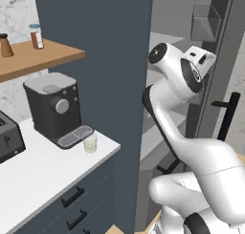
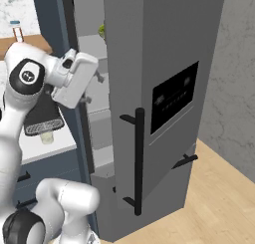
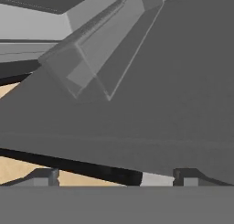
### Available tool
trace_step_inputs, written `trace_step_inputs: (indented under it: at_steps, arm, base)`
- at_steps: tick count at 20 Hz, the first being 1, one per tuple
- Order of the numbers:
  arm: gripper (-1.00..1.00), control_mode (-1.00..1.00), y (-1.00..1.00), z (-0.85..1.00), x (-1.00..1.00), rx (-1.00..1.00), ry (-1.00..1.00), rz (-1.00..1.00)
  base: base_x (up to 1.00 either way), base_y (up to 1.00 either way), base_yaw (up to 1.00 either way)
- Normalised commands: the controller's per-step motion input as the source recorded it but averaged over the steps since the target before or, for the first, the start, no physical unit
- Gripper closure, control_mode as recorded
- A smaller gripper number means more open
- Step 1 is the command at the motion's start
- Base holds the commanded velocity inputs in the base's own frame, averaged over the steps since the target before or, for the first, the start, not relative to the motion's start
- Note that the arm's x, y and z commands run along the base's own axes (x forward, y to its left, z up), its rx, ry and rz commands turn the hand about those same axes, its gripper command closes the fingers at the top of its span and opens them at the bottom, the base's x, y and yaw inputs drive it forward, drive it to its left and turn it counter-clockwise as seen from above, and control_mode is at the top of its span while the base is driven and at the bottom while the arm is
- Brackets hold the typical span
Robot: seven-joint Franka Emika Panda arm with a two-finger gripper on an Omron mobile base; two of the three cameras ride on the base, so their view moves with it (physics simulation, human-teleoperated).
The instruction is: Grab a lemon wedge from the fridge and one ice cube from the ice bowl, and put them in the glass of lemonade.
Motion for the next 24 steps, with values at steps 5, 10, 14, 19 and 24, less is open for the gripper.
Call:
trace_step_inputs:
  at_steps: [5, 10, 14, 19, 24]
  arm:
    - [-1.00, -1.00, -0.06, -0.19, 0.79, -0.03, 0.00, -0.02]
    - [-1.00, -1.00, -0.58, -0.09, 0.07, 0.00, 0.00, -0.17]
    - [-1.00, -1.00, -0.66, -0.08, 0.00, 0.00, 0.00, -0.20]
    - [-1.00, -1.00, -0.77, -0.01, 0.00, 0.00, 0.00, -0.20]
    - [-1.00, -1.00, -0.86, 0.00, 0.00, 0.00, 0.00, -0.20]
  base:
    - [0.00, 0.00, 0.00]
    - [0.00, 0.00, 0.00]
    - [0.00, 0.00, 0.00]
    - [0.00, 0.00, 0.00]
    - [0.00, 0.00, 0.00]
